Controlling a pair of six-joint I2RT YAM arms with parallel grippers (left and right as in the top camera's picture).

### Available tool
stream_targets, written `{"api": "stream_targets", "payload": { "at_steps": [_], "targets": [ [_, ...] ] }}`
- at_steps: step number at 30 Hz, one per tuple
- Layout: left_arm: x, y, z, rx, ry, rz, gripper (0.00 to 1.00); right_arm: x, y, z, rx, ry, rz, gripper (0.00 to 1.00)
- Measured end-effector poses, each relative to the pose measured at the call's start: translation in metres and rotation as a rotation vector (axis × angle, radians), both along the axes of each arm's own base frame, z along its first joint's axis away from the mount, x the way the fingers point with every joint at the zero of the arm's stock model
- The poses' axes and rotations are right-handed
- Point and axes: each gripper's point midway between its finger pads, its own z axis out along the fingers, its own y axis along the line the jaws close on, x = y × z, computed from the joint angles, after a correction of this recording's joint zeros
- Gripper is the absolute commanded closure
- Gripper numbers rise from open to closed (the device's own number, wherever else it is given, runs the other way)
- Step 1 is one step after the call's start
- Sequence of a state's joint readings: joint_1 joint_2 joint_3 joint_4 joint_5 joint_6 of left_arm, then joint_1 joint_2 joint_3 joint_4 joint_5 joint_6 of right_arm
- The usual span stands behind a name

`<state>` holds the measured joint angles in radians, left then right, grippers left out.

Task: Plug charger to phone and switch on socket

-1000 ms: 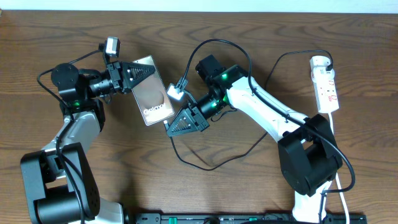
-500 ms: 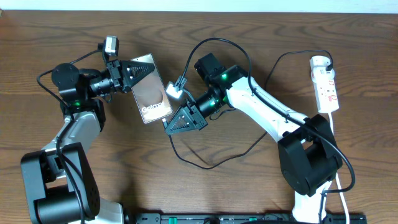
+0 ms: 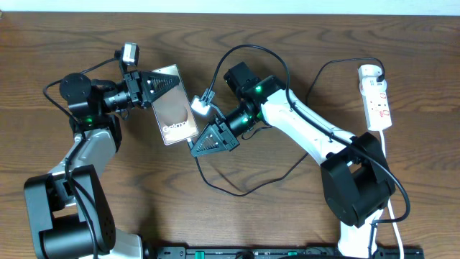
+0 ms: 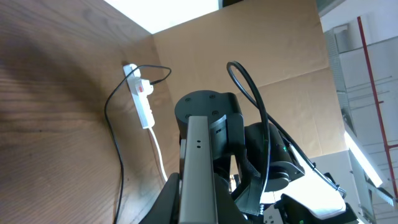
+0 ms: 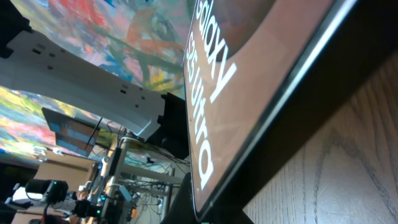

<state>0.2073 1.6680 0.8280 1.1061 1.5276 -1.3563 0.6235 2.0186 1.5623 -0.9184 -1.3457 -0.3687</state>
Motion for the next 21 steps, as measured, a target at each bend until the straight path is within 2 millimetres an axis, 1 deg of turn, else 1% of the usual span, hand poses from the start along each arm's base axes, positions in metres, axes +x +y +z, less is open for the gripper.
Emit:
{"api": "stream_targets", "payload": {
  "at_steps": [21],
  "targets": [
    [-0.0024,-0.0007,0.0015,0.011,-0.035,-0.012,0.92,0.0009,-0.0004,-0.0028,-0.014,-0.009,-0.004,0.99]
  ]
}}
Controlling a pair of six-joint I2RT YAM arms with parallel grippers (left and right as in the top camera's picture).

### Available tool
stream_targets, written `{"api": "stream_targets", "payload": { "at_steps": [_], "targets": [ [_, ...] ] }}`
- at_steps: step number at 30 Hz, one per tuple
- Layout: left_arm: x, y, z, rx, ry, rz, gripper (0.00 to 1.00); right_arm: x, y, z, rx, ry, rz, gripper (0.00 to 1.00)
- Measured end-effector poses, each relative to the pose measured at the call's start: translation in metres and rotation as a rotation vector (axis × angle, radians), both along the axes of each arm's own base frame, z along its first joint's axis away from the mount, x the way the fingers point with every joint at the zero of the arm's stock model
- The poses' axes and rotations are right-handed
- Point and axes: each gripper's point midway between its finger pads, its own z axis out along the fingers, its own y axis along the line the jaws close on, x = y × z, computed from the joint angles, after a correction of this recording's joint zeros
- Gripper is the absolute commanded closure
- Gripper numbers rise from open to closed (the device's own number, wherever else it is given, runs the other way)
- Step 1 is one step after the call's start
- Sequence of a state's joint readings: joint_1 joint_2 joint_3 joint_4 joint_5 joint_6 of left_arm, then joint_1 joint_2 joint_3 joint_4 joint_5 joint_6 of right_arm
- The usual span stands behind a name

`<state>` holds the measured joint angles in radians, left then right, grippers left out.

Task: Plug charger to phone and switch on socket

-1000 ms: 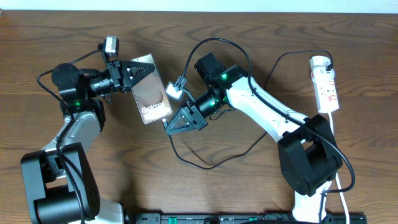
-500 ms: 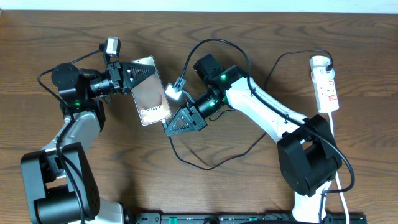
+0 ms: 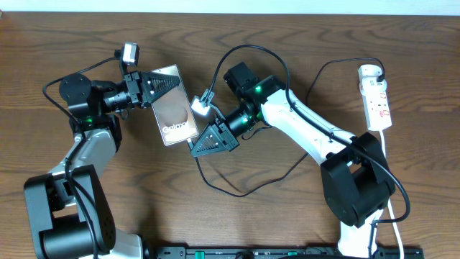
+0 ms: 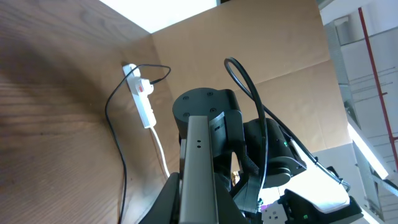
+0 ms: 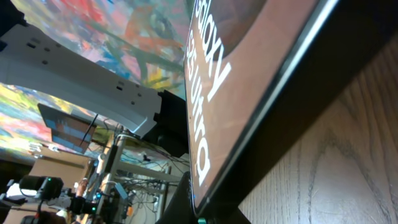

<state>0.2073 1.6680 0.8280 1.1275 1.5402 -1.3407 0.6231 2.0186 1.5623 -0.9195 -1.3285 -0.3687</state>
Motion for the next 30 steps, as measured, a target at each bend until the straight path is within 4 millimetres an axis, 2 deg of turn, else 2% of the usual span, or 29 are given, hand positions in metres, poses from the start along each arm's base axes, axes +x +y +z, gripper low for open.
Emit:
{"api": "stream_targets", "payload": {
  "at_steps": [17,30],
  "targets": [
    [0.001,-0.002,0.001,0.001,-0.01,0.002,0.92,0.005,-0.004,-0.002,-0.014,-0.004,-0.016,0.99],
    [0.007,0.0,0.002,-0.004,-0.018,0.039,0.93,0.02,-0.014,-0.003,-0.018,0.0,-0.059,0.99]
  ]
}}
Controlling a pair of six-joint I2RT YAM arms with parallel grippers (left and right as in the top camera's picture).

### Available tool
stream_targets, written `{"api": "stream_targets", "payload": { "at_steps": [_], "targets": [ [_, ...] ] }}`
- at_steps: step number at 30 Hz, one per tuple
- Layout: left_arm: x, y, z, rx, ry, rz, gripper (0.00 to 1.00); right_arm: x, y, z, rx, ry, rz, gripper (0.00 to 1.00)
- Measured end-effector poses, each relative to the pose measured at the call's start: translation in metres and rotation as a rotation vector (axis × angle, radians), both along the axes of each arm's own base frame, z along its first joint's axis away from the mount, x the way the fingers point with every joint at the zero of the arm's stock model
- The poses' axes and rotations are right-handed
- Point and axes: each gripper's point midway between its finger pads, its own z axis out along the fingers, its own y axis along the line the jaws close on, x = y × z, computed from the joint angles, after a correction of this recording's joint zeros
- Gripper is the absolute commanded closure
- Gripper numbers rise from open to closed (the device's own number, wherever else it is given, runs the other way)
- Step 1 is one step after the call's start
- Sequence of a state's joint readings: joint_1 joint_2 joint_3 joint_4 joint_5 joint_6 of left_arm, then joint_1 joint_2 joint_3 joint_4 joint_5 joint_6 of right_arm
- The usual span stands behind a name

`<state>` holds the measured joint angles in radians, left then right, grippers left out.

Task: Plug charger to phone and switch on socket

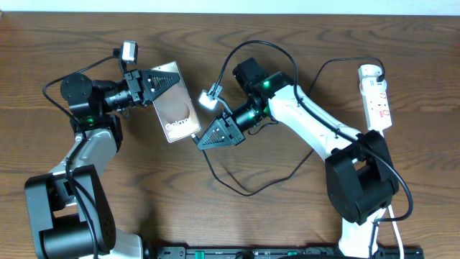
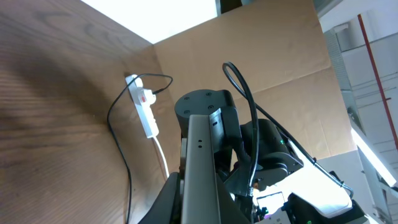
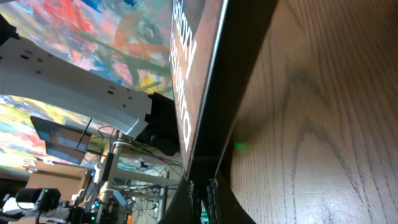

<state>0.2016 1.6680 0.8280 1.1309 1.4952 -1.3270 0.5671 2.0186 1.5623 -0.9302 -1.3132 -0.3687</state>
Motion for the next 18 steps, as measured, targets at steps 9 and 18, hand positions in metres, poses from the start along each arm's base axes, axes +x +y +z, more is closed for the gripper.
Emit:
{"api": "stream_targets", "payload": {
  "at_steps": [9,18],
  "targets": [
    [0.0002,0.0001,0.0001,0.0,0.0,0.001,0.93,0.0017,-0.0013,0.0,0.0,0.001,-0.005,0.99],
    [0.0013,-0.0019,0.0003,-0.004,0.005,0.005,0.93,-0.0006,-0.0007,-0.0012,-0.012,0.009,-0.002,0.99]
  ]
}}
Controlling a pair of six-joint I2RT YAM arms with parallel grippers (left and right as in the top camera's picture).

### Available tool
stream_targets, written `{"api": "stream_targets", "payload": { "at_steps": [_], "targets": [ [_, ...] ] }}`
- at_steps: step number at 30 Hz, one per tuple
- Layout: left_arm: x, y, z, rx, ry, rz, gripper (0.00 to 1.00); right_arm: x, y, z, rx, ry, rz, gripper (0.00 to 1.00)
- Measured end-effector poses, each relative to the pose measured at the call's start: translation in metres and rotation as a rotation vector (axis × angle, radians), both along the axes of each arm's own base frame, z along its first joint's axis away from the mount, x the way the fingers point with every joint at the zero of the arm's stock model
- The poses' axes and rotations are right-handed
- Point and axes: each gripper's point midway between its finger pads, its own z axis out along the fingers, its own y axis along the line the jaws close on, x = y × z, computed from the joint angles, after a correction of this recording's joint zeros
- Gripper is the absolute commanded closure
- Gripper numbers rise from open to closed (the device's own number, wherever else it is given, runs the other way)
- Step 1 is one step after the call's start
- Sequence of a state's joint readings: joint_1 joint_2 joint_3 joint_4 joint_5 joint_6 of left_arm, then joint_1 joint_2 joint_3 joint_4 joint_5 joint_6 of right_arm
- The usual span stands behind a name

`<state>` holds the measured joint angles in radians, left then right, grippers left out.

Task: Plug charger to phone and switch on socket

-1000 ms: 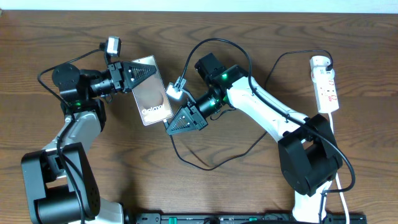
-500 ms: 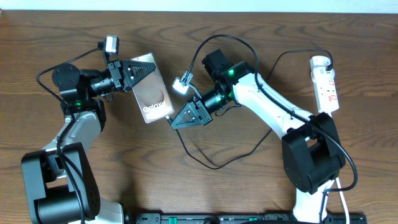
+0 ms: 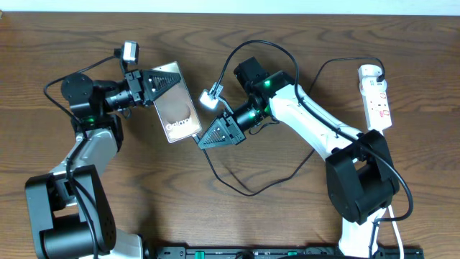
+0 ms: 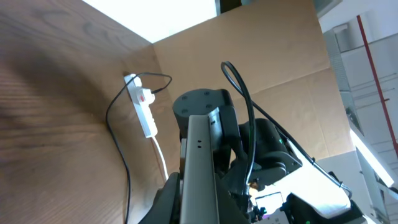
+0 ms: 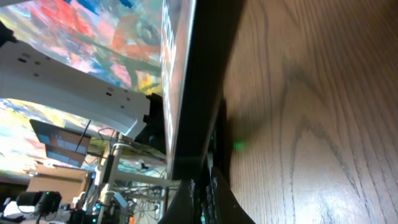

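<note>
The phone [image 3: 177,106] shows "Galaxy" on its screen and lies tilted at the table's upper left. My left gripper [image 3: 171,78] is shut on its top end. In the left wrist view the phone's edge [image 4: 198,149] runs up from between the fingers [image 4: 175,198]. My right gripper [image 3: 201,141] is shut on the charger plug, right at the phone's bottom right corner. The plug itself is hidden between the fingers [image 5: 186,200]. The phone's bottom edge [image 5: 193,81] stands almost edge-on just ahead of them. The black charger cable [image 3: 237,188] loops over the table to the white socket strip [image 3: 376,97].
The socket strip with its red switch [image 4: 142,102] lies at the far right edge, one plug in its top end. Loose cable runs under and behind the right arm [image 3: 309,126]. Bare wood [image 5: 311,124] lies below the phone.
Almost nothing has moved in the overhead view. In the right wrist view the phone's bottom edge has turned more edge-on and sits closer to the fingers.
My left gripper has held the phone's top end throughout. The right gripper, shut on the plug, first sat low beside the phone's lower right with the screen broadly in view. It then shifted up and right, and now lines up with the bottom edge.
</note>
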<state>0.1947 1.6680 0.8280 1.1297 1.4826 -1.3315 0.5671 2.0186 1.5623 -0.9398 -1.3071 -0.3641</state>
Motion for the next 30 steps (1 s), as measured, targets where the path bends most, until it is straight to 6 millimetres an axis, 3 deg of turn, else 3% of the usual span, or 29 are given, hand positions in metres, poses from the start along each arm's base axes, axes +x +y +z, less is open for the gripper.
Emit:
{"api": "stream_targets", "payload": {
  "at_steps": [18,30],
  "targets": [
    [0.018,0.006,0.004,-0.005,-0.049,0.115,0.93,-0.006,0.005,-0.001,-0.01,0.01,0.013,0.99],
    [0.023,0.008,0.005,-0.002,-0.069,0.144,0.92,0.009,-0.003,0.004,0.023,0.008,-0.021,0.99]
  ]
}}
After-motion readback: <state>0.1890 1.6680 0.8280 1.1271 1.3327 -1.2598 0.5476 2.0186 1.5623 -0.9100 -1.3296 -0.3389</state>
